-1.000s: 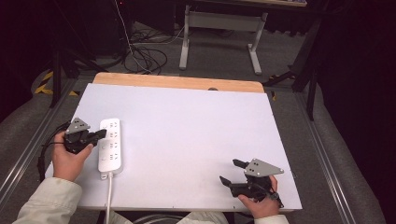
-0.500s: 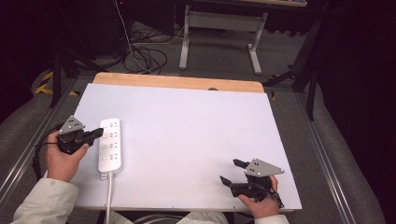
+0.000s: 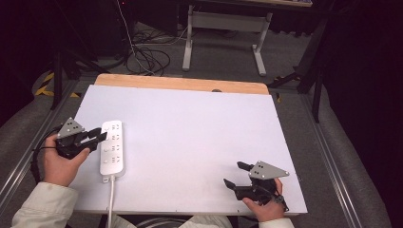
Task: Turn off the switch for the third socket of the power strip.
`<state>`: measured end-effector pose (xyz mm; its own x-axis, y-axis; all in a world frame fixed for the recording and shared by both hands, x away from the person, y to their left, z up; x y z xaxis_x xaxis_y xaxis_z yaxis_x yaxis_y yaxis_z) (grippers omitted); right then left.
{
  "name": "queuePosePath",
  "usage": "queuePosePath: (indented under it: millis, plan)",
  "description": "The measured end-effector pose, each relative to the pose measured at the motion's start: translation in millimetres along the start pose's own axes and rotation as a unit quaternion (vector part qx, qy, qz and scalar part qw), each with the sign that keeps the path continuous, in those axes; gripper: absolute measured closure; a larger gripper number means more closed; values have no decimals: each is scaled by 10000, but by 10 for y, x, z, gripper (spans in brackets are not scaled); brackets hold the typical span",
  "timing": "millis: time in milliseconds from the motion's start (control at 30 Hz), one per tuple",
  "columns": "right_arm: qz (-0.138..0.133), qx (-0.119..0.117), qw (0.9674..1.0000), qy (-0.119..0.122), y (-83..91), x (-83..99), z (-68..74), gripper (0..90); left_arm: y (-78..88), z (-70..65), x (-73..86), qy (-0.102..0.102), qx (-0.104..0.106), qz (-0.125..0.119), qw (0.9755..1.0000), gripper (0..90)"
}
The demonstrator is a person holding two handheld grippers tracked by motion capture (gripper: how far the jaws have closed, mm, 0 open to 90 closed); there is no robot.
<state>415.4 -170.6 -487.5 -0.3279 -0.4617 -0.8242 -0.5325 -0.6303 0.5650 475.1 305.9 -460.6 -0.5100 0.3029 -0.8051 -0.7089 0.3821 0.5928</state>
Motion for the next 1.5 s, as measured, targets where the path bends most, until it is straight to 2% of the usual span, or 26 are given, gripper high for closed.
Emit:
queuePosePath:
  millis: [167,367,467,533,800,933,1100,1200,1400,1500]
  plan:
    - [-11,6,10000,3,12,1,5,244,110,-97,-66,75,275,-230,9993,489]
    - [-19,-5,10000,1,9,-1,4,243,246,-212,-112,-17,499,-374,9980,344]
    - [-31,-1,10000,4,15,0,0,242,328,-270,-129,-15,688,-503,9964,306]
    - [-27,3,10000,8,17,1,1,242,391,-323,-140,52,873,-609,9943,282]
    - [-36,-5,10000,8,20,-2,6,241,550,-450,-111,-13,1218,-806,9893,222]
    - [-35,-7,10000,11,20,-2,7,241,610,-499,-50,-182,1349,-909,9865,197]
    - [-45,-9,10000,10,23,-4,10,240,639,-543,79,-281,1472,-921,9844,174]
    - [-31,-6,10000,14,21,-3,10,241,663,-583,157,-217,1542,-954,9832,166]
    - [-49,-31,10000,27,24,-6,18,236,649,-648,328,-520,1558,-867,9826,161]
    - [-53,-36,10000,44,22,-8,22,232,623,-674,405,-587,1603,-833,9818,157]
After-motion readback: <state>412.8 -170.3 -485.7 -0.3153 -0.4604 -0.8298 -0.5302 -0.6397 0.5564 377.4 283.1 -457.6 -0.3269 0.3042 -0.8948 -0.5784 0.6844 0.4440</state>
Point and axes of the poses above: each handheld gripper's, and its own axes: y roughly backward along the jaws, x roughly out of its underside, z roughly to its left, the point moved 6 cm from there along -y, roughly forward along the jaws, and after that the axes turned 4 degrees about z, right-handed, at the moved point
